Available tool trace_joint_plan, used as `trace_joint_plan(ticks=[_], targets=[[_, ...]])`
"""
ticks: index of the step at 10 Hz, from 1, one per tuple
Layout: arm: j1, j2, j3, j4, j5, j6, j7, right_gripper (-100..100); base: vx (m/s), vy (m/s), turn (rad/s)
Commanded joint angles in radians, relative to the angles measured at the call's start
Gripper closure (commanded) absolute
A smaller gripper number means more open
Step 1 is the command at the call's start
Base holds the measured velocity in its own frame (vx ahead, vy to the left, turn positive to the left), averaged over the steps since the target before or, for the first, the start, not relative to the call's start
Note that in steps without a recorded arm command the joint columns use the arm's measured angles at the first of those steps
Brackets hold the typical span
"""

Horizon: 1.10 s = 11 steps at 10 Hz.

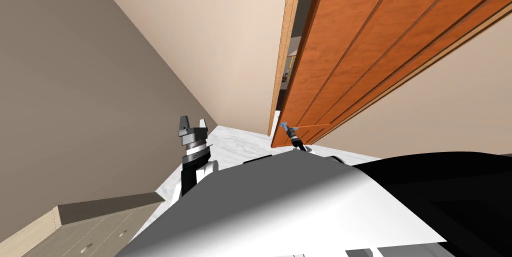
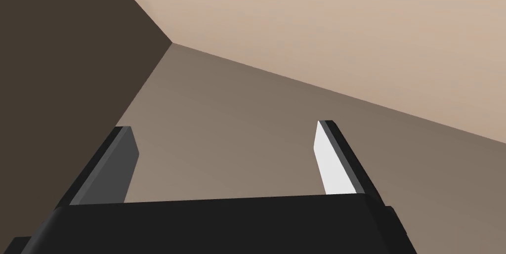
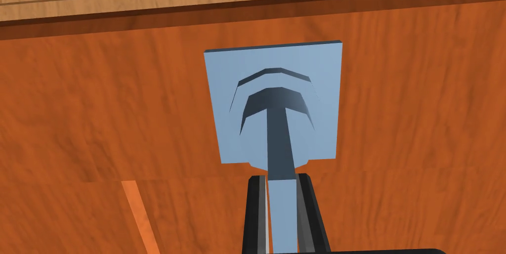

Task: Pull the door open

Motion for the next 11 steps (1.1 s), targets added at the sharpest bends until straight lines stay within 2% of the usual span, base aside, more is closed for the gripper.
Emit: trace_joint_plan(ticks=[1,4,5,7,8,9,10,11], targets=[[-0.003,0.003,0.004,0.016,0.025,-0.016,-0.016,100,-0.215,-0.063,0.086],[-0.006,-0.005,0.003,0.029,0.079,-0.043,-0.052,100,-0.232,-0.078,0.126],[-0.006,-0.005,0.003,0.029,0.079,-0.043,-0.052,100,-0.138,-0.051,0.03],[-0.008,-0.011,0.002,0.038,0.115,-0.061,-0.077,100,-0.203,-0.065,0.095],[-0.009,-0.012,0.001,0.04,0.125,-0.066,-0.083,100,-0.22,-0.08,0.091],[-0.019,-0.015,-0.001,0.057,0.116,-0.068,-0.078,100,-0.092,-0.031,0.022],[-0.003,-0.026,0.01,0.065,0.129,-0.099,-0.097,100,-0.126,-0.013,0.126],[-0.003,-0.026,0.01,0.065,0.129,-0.099,-0.097,100,-0.127,-0.037,0.051]])
